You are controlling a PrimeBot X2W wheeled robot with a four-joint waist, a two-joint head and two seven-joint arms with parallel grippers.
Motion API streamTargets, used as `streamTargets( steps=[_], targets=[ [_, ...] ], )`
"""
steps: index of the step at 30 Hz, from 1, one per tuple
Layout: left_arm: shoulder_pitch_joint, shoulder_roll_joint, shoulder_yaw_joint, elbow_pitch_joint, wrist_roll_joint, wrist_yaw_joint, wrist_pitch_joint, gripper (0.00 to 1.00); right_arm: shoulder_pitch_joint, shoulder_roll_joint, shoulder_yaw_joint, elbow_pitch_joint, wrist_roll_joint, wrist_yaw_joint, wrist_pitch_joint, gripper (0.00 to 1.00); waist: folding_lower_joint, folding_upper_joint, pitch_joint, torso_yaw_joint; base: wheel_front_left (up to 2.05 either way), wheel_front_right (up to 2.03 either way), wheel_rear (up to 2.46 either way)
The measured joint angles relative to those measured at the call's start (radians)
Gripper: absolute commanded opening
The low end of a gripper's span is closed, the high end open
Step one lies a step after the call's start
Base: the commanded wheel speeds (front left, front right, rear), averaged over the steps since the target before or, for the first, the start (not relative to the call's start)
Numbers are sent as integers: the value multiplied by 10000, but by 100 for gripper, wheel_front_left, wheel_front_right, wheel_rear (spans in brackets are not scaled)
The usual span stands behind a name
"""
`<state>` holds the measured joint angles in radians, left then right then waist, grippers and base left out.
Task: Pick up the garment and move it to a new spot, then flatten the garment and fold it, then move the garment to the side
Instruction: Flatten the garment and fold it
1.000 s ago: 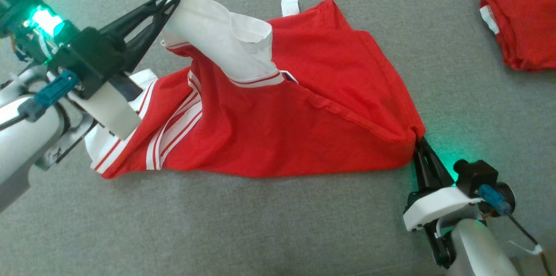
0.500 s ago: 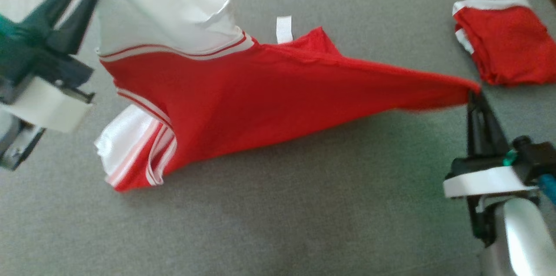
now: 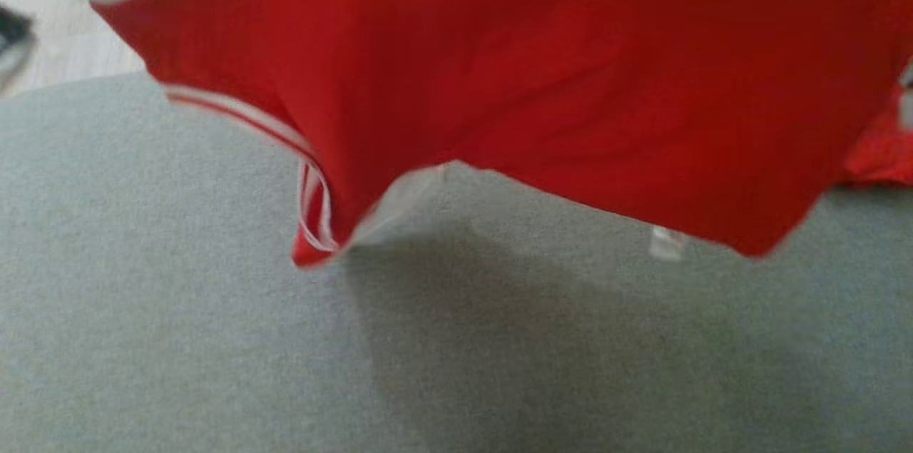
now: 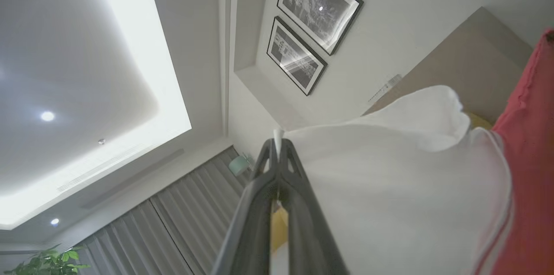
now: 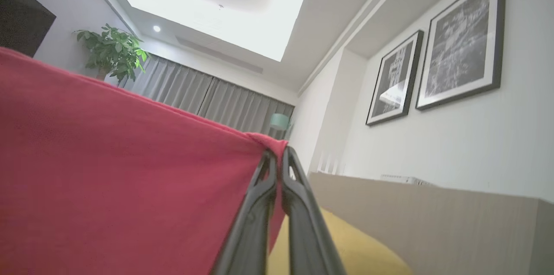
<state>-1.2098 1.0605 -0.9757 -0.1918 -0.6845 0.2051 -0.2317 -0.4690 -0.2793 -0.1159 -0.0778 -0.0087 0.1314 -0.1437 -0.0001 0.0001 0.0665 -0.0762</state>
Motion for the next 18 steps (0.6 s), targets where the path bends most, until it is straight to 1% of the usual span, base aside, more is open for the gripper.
streamTargets(
  steps=[2, 4, 7, 11, 13, 15, 18],
  targets=[
    [-482, -140, 67, 278, 6, -343, 17, 0, -735, -364, 201, 81, 13, 0, 334, 0, 0, 0, 20, 33, 0, 0, 0],
    [-827, -405, 46, 706, 23, -731, 165, 0, -1447, -652, 558, 430, 113, 0, 642, 0, -1, 0, 90, 43, 0, 0, 0],
    [-1285, -903, -150, 1707, 270, -1289, 539, 0, -2484, -1068, 1202, 1490, 267, 0, 947, 0, 2, 0, 319, 66, 0, 0, 0],
    [-1918, -1546, -531, 3304, 744, -1973, 817, 0, -3719, -1241, 2190, 3091, 765, 0, 1093, 0, 2, 0, 823, 83, 0, 0, 0],
    [-2368, -1871, -612, 4084, 1005, -2243, 807, 0, -4414, -1287, 2663, 3787, 941, 0, 1005, 0, 3, 0, 1188, 85, 0, 0, 0],
    [-2948, -2199, -642, 4755, 1386, -2420, 796, 0, -5194, -1283, 2976, 4412, 1076, 0, 771, 0, 4, 0, 1604, 82, 0, 0, 0],
    [-4033, -2604, -606, 5584, 1994, -2497, 560, 0, -6502, -1266, 3239, 5175, 1037, 0, 247, 0, 4, 0, 2294, 54, 0, 0, 0]
  ],
)
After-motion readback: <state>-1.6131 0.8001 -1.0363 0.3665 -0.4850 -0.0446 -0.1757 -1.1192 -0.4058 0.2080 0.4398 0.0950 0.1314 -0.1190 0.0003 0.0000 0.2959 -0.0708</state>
